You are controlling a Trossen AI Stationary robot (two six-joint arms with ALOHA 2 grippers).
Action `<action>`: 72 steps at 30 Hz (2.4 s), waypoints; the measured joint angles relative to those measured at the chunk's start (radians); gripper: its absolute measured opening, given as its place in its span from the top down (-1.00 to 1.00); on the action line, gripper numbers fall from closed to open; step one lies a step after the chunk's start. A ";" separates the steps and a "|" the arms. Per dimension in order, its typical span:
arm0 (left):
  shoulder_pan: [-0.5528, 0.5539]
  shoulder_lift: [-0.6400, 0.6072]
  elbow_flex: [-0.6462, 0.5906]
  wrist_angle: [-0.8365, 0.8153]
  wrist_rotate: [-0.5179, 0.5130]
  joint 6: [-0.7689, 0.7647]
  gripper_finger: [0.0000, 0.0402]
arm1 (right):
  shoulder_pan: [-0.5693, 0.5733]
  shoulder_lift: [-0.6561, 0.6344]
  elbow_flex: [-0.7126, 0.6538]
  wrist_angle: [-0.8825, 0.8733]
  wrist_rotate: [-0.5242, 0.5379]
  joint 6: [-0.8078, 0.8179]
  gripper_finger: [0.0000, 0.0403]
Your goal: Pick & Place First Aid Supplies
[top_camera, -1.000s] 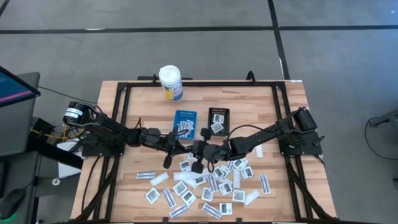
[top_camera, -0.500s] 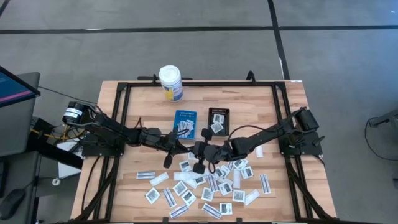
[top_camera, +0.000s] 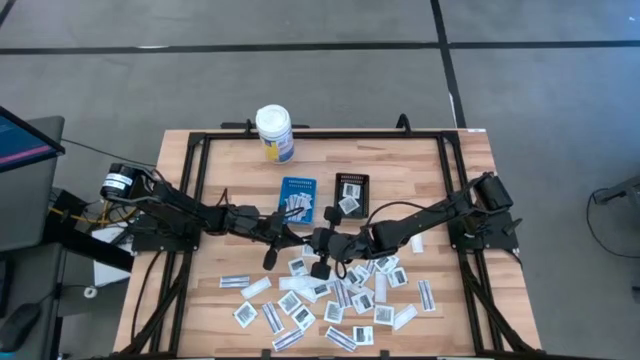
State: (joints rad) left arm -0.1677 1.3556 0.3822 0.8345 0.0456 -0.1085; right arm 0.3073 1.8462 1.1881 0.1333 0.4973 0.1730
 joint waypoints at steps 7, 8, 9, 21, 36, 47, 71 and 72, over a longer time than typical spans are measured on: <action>0.000 0.003 -0.005 -0.035 0.000 0.000 0.96 | 0.002 -0.012 0.006 0.020 0.005 0.001 0.92; 0.002 0.002 -0.003 -0.033 0.000 0.000 0.96 | 0.003 -0.009 0.005 0.017 0.005 0.001 0.91; 0.004 0.003 -0.004 -0.040 0.000 0.000 0.96 | 0.005 -0.008 0.004 0.014 0.005 0.001 0.89; 0.006 0.004 -0.005 -0.032 -0.001 0.000 0.96 | 0.021 -0.006 0.003 -0.010 0.007 0.000 0.71; 0.053 0.002 -0.002 -0.161 -0.525 -0.088 0.96 | 0.067 -0.049 0.002 -0.060 0.026 -0.023 0.70; 0.151 0.001 -0.002 -0.165 -0.408 -0.188 0.86 | 0.064 -0.047 0.002 -0.068 0.025 -0.015 0.70; 0.002 -0.225 -0.002 -0.128 -0.124 -0.149 0.60 | -0.018 -0.040 -0.116 0.017 0.042 -0.185 0.70; -0.022 -0.216 -0.002 -0.117 -0.135 -0.142 0.61 | -0.021 -0.040 -0.119 0.042 0.044 -0.217 0.70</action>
State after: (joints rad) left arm -0.1896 1.1396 0.3805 0.7173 -0.0890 -0.2503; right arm 0.2864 1.8061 1.0695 0.1754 0.5414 -0.0439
